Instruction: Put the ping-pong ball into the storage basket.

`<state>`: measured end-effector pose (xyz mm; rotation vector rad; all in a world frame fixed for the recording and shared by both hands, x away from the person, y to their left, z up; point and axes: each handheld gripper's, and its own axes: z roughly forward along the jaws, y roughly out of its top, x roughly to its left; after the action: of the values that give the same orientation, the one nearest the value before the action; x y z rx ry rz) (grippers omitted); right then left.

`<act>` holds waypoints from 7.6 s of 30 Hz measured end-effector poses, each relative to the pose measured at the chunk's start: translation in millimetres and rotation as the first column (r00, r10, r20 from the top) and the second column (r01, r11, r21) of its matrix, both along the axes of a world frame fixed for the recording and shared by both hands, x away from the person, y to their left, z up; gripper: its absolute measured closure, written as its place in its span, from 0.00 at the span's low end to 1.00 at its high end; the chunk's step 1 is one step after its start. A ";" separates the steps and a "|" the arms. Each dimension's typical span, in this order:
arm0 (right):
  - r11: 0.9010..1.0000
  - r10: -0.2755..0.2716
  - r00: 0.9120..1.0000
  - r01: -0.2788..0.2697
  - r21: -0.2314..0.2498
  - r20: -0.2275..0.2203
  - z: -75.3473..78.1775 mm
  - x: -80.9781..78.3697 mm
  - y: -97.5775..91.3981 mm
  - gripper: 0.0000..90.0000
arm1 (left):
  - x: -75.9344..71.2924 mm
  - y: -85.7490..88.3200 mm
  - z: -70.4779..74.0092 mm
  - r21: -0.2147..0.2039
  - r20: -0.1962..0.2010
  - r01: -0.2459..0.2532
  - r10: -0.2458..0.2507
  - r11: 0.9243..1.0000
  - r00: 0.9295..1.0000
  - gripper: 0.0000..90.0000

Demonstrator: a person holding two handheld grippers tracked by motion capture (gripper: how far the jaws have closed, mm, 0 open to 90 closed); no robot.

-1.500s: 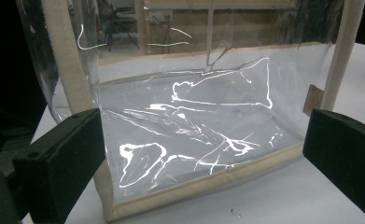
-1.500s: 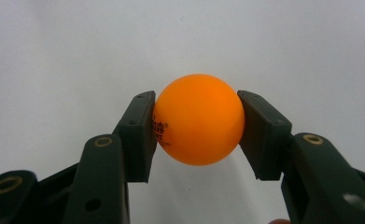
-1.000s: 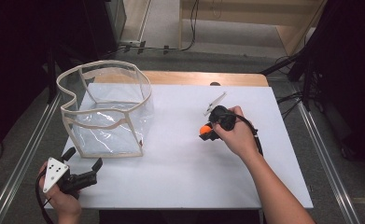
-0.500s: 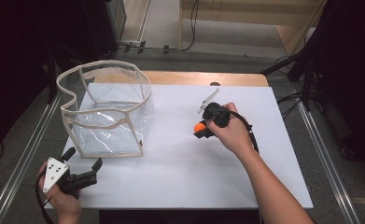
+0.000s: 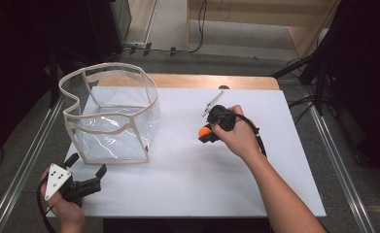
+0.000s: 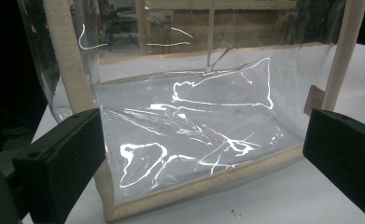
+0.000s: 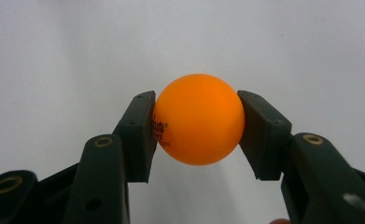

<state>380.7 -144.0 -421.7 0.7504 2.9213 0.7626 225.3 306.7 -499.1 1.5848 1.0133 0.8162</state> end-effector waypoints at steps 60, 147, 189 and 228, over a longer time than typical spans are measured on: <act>0.996 0.092 0.995 -0.093 0.018 0.032 29.0 4.6 40.2 0.53 | 0.6 -0.7 0.0 0.007 -0.001 0.003 -0.003 1.000 1.000 0.00; 0.982 0.184 0.978 -0.187 0.023 0.100 107.0 11.5 80.2 0.53 | 1.6 -1.7 -0.2 0.006 -0.006 0.011 -0.011 1.000 1.000 0.00; 0.975 0.215 0.969 -0.220 0.031 0.117 140.0 16.1 97.3 0.53 | 2.0 -2.2 -0.3 0.005 -0.007 0.014 -0.014 1.000 1.000 0.00; 0.971 0.231 0.964 -0.237 0.033 0.131 157.4 24.5 116.8 0.53 | 2.1 -1.9 -0.2 0.009 -0.007 0.017 -0.017 1.000 1.000 0.00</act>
<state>405.2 -27.2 -264.3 0.3456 2.9169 0.8663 227.3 304.8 -499.3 1.6030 1.0012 0.8051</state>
